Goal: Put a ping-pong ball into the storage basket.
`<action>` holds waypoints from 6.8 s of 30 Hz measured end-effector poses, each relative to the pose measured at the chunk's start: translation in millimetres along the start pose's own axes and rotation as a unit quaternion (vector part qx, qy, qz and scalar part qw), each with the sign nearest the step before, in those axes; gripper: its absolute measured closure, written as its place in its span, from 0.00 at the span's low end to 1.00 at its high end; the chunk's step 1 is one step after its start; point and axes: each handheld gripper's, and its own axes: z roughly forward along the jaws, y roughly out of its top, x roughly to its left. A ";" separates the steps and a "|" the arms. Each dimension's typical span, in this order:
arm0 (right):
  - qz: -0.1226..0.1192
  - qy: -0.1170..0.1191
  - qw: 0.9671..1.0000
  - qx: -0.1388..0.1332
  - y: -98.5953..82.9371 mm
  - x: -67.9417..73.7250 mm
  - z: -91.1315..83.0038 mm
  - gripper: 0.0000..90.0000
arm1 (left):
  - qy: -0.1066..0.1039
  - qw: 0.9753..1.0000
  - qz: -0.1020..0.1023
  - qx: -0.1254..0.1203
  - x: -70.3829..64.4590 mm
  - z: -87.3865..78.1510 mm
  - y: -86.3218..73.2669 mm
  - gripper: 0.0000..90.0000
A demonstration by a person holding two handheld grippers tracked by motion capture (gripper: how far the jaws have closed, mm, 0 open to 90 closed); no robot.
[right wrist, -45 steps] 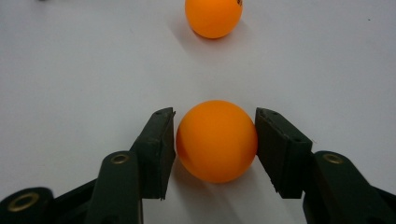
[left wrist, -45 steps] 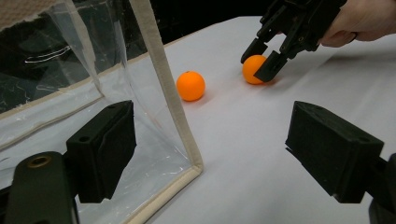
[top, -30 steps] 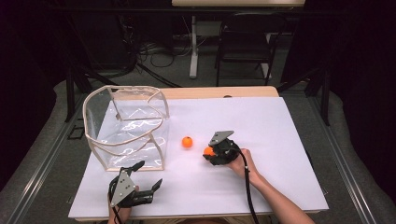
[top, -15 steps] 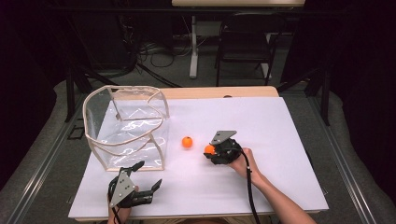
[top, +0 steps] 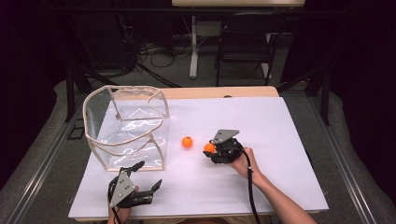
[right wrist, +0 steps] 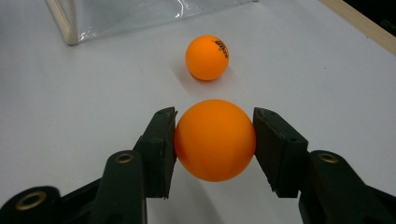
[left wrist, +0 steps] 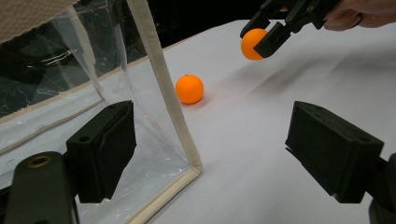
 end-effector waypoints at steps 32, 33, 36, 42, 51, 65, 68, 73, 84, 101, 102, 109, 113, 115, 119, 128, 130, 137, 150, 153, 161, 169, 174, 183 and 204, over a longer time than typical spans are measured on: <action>-0.002 -0.005 1.000 -0.022 6.4 2.3 -11.2 0.56 | -0.004 1.000 -0.004 -0.003 0.2 0.1 -0.2 0.18; -0.002 -0.005 1.000 -0.023 6.6 2.3 -11.5 0.56 | -0.003 1.000 -0.004 -0.003 0.2 0.1 -0.1 0.18; -0.002 -0.006 1.000 -0.027 7.4 2.3 -13.2 0.56 | -0.004 1.000 -0.005 -0.003 0.2 0.1 -0.1 0.18; -0.001 -0.009 0.999 -0.036 9.4 1.1 -17.4 0.56 | -0.003 1.000 -0.005 -0.003 0.0 0.0 -0.1 0.18; -0.003 -0.011 0.999 -0.050 12.2 2.4 -22.0 0.56 | -0.003 1.000 -0.005 -0.004 -0.1 -0.3 0.0 0.18; -0.005 -0.012 0.998 -0.062 18.4 4.7 -28.8 0.56 | -0.002 1.000 -0.005 -0.004 -0.5 -0.2 0.3 0.18; -0.005 -0.013 0.998 -0.063 18.8 4.6 -29.8 0.56 | -0.002 1.000 -0.005 -0.004 -0.7 -0.1 0.3 0.18; -0.005 -0.013 0.998 -0.064 19.9 5.1 -30.1 0.56 | -0.001 1.000 -0.006 -0.004 -0.2 -0.4 0.2 0.18; -0.008 -0.012 0.997 -0.071 28.0 5.9 -30.2 0.56 | -0.001 1.000 -0.005 -0.005 0.0 -0.7 0.2 0.18; -0.009 -0.013 0.996 -0.086 37.8 3.8 -33.7 0.56 | -0.001 1.000 -0.006 -0.005 -0.2 0.0 0.1 0.18; -0.009 -0.011 0.996 -0.089 38.9 4.0 -33.4 0.56 | -0.001 1.000 -0.006 -0.005 -0.3 -0.1 0.1 0.18; -0.017 -0.011 0.996 -0.091 43.9 6.2 -31.1 0.56 | 0.002 1.000 -0.008 -0.006 0.6 -0.7 -0.3 0.18; -0.017 -0.011 0.996 -0.092 45.2 5.5 -31.7 0.56 | 0.003 1.000 -0.007 -0.007 0.9 -1.0 -0.3 0.18; -0.017 -0.012 0.995 -0.093 45.9 4.9 -32.3 0.56 | 0.004 1.000 -0.009 -0.008 1.0 -1.2 -0.5 0.18; -0.018 -0.012 0.995 -0.096 46.9 3.9 -33.6 0.56 | 0.002 1.000 -0.008 -0.006 0.9 -0.7 -0.5 0.18; -0.022 -0.009 0.994 -0.110 57.4 4.3 -34.4 0.56 | 0.003 1.000 -0.010 -0.007 1.3 -1.1 -0.9 0.18; -0.022 -0.009 0.993 -0.114 59.2 4.6 -33.8 0.56 | 0.003 1.000 -0.010 -0.007 1.4 -1.1 -1.0 0.18; -0.020 -0.004 0.993 -0.119 65.2 4.9 -32.8 0.56 | 0.003 1.000 -0.011 -0.007 1.4 -1.0 -1.0 0.18; -0.030 0.004 0.992 -0.123 78.1 9.1 -27.4 0.57 | 0.004 1.000 -0.013 -0.007 1.9 -0.6 -1.5 0.18; -0.034 0.004 0.992 -0.124 81.9 10.0 -27.5 0.56 | 0.004 1.000 -0.013 -0.007 1.8 -0.8 -1.5 0.18; -0.045 0.002 0.991 -0.129 92.0 12.5 -30.4 0.56 | 0.004 1.000 -0.013 -0.008 1.9 -0.9 -1.5 0.18; -0.049 0.001 0.990 -0.132 99.8 11.9 -31.5 0.56 | 0.004 1.000 -0.013 -0.007 2.2 -1.3 -1.5 0.18; -0.051 0.001 0.990 -0.135 104.5 11.2 -32.7 0.56 | 0.003 1.000 -0.012 -0.007 2.1 -1.2 -1.5 0.18; -0.051 0.003 0.989 -0.137 113.0 9.5 -31.8 0.56 | 0.003 1.000 -0.013 -0.008 1.8 -0.9 -1.4 0.18; -0.066 0.006 0.989 -0.132 133.9 9.3 -29.2 0.56 | 0.002 1.000 -0.014 -0.008 2.3 -0.7 -1.5 0.18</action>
